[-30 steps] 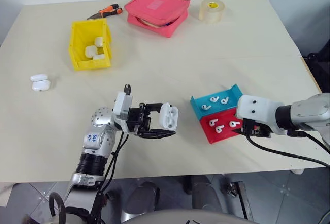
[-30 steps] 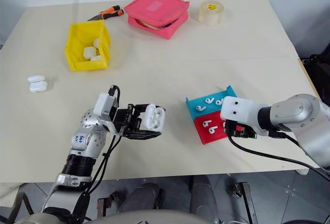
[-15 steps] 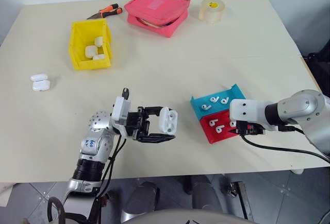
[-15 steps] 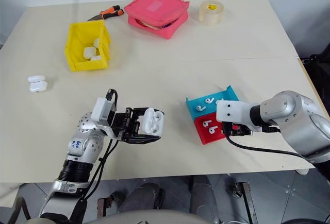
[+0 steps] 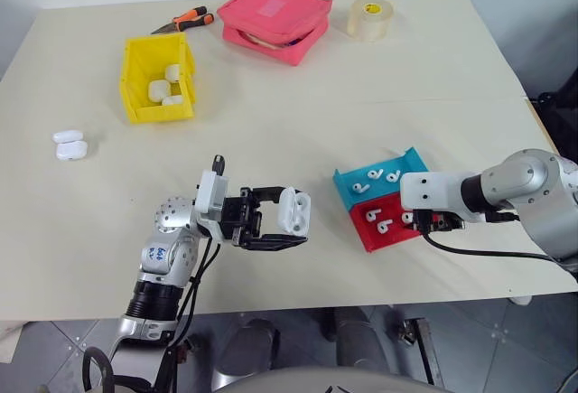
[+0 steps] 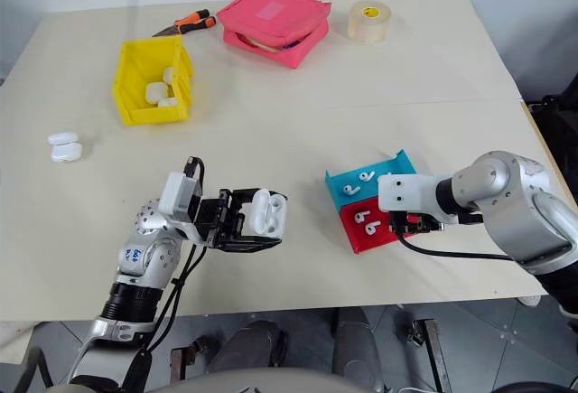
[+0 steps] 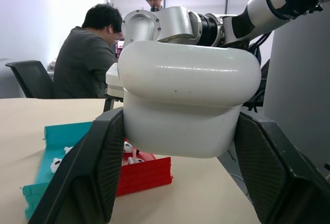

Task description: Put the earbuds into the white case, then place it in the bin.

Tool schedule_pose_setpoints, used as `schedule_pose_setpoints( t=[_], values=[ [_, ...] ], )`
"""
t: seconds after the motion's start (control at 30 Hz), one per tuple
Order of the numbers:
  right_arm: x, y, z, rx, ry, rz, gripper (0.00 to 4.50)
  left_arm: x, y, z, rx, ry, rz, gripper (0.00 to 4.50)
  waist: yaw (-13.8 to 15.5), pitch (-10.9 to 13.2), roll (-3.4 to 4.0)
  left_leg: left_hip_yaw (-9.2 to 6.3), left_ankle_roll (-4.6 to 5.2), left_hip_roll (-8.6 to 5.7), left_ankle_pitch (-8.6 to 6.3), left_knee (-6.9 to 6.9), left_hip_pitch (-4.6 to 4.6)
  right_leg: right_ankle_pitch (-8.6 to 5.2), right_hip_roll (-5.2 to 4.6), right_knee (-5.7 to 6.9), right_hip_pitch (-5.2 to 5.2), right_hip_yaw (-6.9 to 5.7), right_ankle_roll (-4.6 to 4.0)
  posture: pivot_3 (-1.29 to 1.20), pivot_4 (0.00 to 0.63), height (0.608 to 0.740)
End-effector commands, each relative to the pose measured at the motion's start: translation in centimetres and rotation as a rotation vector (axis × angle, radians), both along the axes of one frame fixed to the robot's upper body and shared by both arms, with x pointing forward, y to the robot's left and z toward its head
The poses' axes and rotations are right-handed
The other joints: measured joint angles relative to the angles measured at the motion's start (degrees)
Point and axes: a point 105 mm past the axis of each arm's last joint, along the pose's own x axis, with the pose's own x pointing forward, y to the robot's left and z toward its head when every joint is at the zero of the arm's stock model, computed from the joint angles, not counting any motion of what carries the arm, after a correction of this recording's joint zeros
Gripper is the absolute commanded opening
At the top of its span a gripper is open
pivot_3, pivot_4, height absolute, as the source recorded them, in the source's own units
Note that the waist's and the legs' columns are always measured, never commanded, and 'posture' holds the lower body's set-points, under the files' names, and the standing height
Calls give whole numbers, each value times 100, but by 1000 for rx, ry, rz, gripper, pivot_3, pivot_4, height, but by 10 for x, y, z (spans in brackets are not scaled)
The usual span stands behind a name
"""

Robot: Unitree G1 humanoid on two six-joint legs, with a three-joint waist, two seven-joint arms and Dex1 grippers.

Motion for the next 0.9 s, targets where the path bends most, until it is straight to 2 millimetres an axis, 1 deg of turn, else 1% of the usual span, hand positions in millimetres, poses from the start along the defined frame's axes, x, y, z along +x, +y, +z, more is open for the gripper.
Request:
schedule_pose_setpoints(
  t=[0.03, 0.07, 0.17, 0.3, 0.33, 0.37, 0.43, 0.5, 0.57, 0.63, 0.7, 0.77, 0.83, 0.9],
  values=[
    [2, 1, 4, -9, -22, 10, 1643, -2, 3, 5, -3, -42, 13, 2795, 0, 0, 0, 0, 0, 0, 0, 0, 0, 0, 0, 0, 0, 0, 0, 0, 150, 740],
    [2, 1, 4, -8, -21, 10, 1263, -2, 3, 5, -3, -42, 14, 2795, 0, 0, 0, 0, 0, 0, 0, 0, 0, 0, 0, 0, 0, 0, 0, 0, 150, 740],
    [2, 1, 5, -5, -24, 2, 432, 0, 4, 5, 0, -42, 16, 2795, 2, 0, 0, 0, 0, 0, 0, 0, 0, 0, 0, 0, 0, 0, 0, 0, 150, 740],
    [4, 1, 9, 13, -50, -20, 432, 1, 4, 5, 0, -44, 9, 2795, 2, 0, 0, -1, 0, 0, 0, 0, 0, 0, 0, 0, 0, 0, 0, 0, 150, 740],
    [5, 1, 13, 38, -65, -36, 432, 1, 3, 6, -2, -43, 2, 2795, 4, 0, 0, -1, 0, 0, 0, 0, -1, 0, 0, 0, -1, 0, 0, 0, 150, 740],
    [6, 4, 21, 93, -88, -65, 432, 1, 2, 6, -7, -41, -9, 2795, 6, 0, 0, -1, 0, 0, 0, 0, -1, 0, 0, 0, -1, 0, 0, 0, 150, 740],
    [6, 11, 44, 241, -132, -137, 432, -2, -2, 6, -22, -25, -38, 2795, 6, 1, 1, -2, 0, 0, 0, 0, -2, 0, -2, 0, -2, 1, 0, 0, 150, 740],
    [1, 21, 62, 380, -162, -145, 432, -3, -4, 4, -21, -11, -64, 2795, 7, 1, 1, -11, 0, 0, 0, 0, -4, 1, -5, 1, -5, 5, 0, 0, 150, 740],
    [-6, 36, 84, 569, -202, -143, 432, -4, -7, 1, -24, 3, -87, 2795, 8, 0, 2, -16, 0, 4, 0, -1, -2, 2, -4, 0, -4, 5, -1, 0, 150, 740],
    [-12, 45, 100, 702, -235, -141, 432, -4, -9, 0, -29, 13, -105, 2795, 10, 0, 2, -19, 0, 7, 0, -2, -1, 3, -1, -2, -2, 4, -3, 0, 150, 740],
    [-21, 61, 118, 908, -268, -118, 432, -3, -13, -3, -27, 25, -124, 2795, 12, -1, 1, -21, 0, 5, 0, -2, -2, 4, -1, -3, -1, 4, -2, 0, 150, 740],
    [-32, 73, 116, 985, -261, -102, 432, 2, -17, -5, -20, 29, -133, 2795, 23, -2, 4, -25, 0, 3, 0, 0, 0, 7, 2, -2, -1, 6, -1, 0, 150, 740],
    [-37, 81, 113, 1004, -257, -96, 432, 8, -19, -3, -25, 32, -127, 2795, 29, -2, 4, -26, 3, -1, 2, 0, -3, 7, 5, -2, -1, -1, -1, 0, 150, 740],
    [-41, 89, 114, 1054, -262, -80, 432, 14, -22, 0, -41, 31, -115, 2795, 5, -2, 5, -26, 7, -10, 4, 0, -1, 7, 2, -1, -1, 0, -1, 0, 150, 740]
  ],
)
